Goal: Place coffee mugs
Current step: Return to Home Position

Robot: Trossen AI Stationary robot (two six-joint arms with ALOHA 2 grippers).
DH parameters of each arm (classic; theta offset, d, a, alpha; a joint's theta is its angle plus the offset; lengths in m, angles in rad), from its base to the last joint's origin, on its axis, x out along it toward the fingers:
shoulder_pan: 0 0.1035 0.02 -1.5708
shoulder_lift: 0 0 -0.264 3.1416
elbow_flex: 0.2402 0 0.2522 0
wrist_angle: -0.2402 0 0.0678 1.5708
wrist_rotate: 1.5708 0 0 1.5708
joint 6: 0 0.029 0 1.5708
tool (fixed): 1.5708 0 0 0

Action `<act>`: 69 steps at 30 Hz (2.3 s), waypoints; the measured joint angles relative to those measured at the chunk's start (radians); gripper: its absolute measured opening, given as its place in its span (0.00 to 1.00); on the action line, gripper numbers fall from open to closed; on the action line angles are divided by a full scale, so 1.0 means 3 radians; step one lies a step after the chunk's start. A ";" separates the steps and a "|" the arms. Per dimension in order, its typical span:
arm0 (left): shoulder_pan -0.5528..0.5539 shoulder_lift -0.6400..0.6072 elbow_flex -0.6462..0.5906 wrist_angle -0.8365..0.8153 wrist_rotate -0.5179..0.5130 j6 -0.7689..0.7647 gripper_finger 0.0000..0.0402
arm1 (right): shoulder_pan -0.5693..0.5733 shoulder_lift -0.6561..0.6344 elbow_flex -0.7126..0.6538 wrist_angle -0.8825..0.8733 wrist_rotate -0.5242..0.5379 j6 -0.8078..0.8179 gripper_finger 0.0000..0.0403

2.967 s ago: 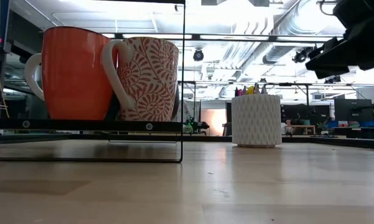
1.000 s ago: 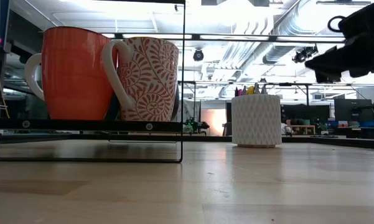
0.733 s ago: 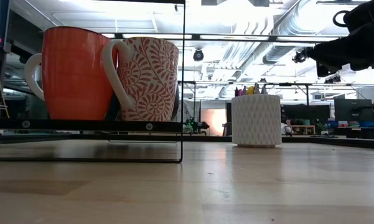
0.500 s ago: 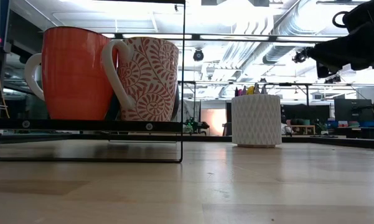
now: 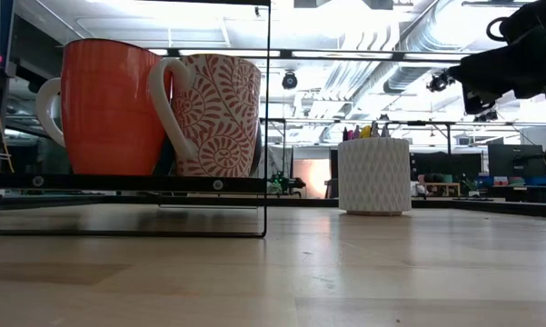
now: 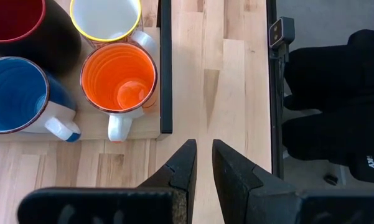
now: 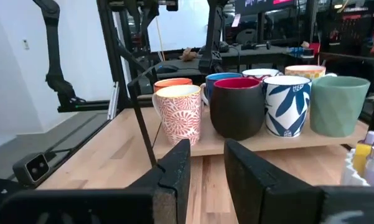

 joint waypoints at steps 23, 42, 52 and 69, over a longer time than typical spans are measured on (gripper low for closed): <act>0.0000 0.0000 0.0000 -0.0001 0.0000 0.0000 0.10 | 0.0000 0.0005 -0.0001 0.0000 0.0001 0.0014 0.20; -0.0006 0.0000 -0.0053 0.0208 -0.0616 -0.0023 0.10 | 0.0000 0.0005 -0.0003 0.0000 0.0001 0.0014 0.20; 0.0114 -0.0202 -0.1126 0.2779 -0.1411 0.1581 0.10 | 0.0000 0.0006 -0.0003 0.0000 0.0001 0.0014 0.20; 0.0695 -0.0990 -0.3136 0.6440 0.0158 0.3099 0.10 | 0.0000 0.0006 -0.0003 0.0000 0.0001 0.0014 0.20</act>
